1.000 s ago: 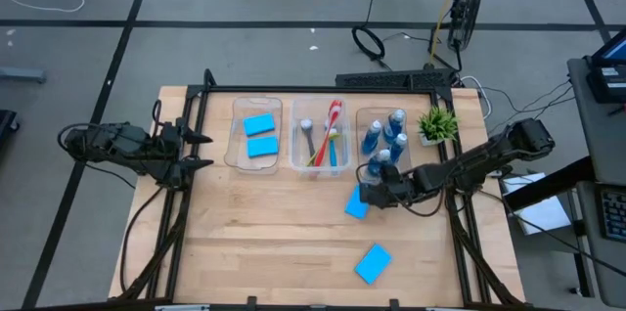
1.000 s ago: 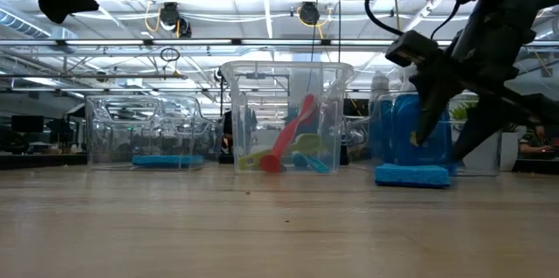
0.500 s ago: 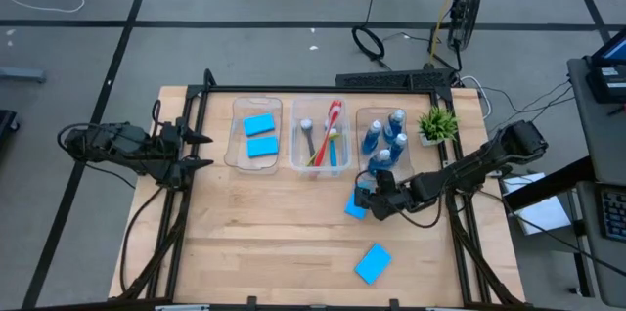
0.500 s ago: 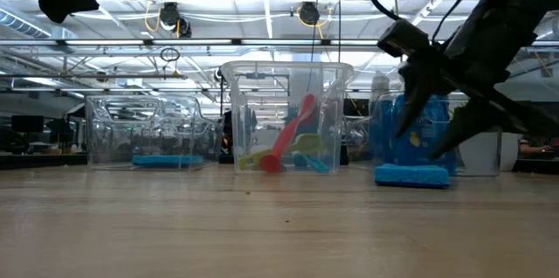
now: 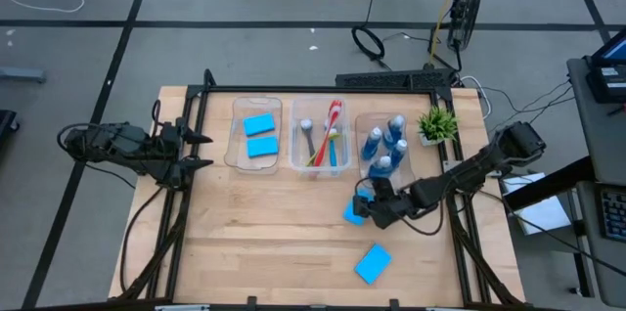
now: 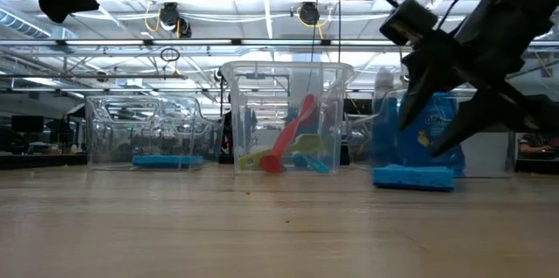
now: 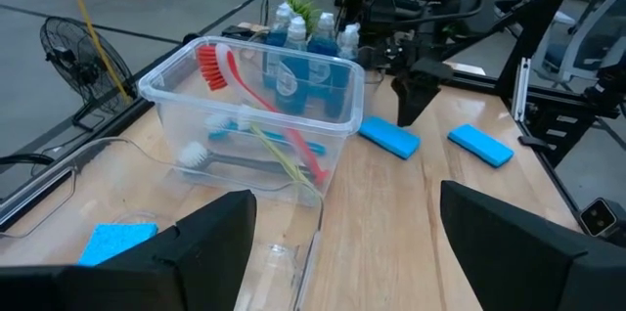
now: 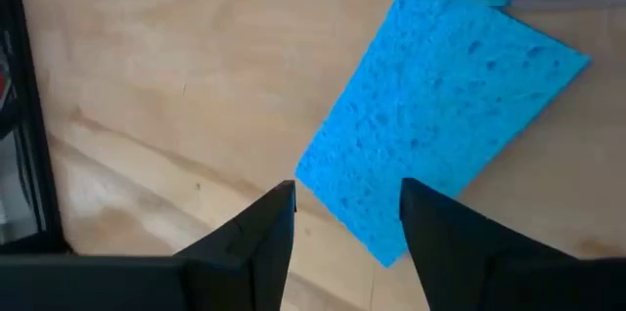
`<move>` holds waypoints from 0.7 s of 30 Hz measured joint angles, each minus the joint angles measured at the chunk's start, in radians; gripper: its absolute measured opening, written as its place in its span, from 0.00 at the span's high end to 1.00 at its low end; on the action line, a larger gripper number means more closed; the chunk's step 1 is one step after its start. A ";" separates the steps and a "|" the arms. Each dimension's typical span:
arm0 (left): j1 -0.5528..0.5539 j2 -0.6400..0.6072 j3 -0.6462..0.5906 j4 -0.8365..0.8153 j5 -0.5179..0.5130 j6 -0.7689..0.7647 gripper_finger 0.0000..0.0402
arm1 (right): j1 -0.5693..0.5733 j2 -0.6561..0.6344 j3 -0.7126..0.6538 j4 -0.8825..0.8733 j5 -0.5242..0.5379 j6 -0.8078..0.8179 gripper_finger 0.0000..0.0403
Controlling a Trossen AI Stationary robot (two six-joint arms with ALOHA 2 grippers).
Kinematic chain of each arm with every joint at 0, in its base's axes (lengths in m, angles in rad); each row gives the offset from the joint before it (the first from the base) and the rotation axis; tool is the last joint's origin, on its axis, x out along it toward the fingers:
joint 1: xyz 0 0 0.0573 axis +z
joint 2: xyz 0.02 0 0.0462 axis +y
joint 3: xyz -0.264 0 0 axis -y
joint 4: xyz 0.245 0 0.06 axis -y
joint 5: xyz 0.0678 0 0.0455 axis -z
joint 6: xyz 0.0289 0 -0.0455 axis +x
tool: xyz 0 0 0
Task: Pick & Place Kitchen Sink Supplies
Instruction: Put the blue sponge into the left transparent bin
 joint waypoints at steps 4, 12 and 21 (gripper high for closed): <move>0.000 0.000 0.000 0.000 0.000 0.000 0.19 | 0.037 -0.016 0.000 0.009 0.042 0.014 0.58; 0.000 0.000 0.000 -0.001 0.001 0.000 0.19 | 0.059 -0.123 -0.007 -0.036 0.163 -0.023 0.59; 0.000 0.000 0.000 0.004 0.003 -0.005 0.19 | 0.081 -0.235 -0.004 -0.055 0.217 -0.131 0.59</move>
